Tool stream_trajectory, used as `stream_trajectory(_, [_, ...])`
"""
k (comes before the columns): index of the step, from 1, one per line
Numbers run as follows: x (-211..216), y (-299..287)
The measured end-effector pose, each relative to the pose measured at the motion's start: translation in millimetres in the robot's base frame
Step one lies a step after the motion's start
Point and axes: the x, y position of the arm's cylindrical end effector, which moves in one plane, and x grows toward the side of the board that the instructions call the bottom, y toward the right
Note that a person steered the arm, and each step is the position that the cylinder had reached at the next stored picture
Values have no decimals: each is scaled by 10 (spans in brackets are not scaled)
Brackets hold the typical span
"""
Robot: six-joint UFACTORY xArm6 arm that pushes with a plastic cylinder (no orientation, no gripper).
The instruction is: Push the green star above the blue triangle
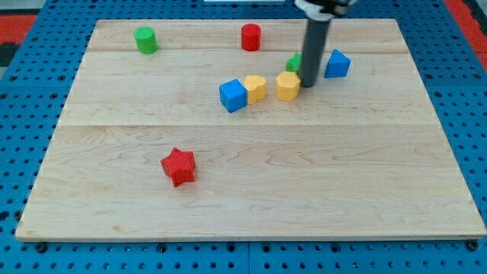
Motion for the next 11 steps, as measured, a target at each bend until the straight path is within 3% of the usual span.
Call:
stream_trajectory(1, [-286, -421])
stream_trajectory(3, [-15, 194])
stream_trajectory(5, [-243, -457])
stream_trajectory(8, [-544, 154])
stream_trajectory(10, [-988, 704])
stream_trajectory(11, [-865, 634])
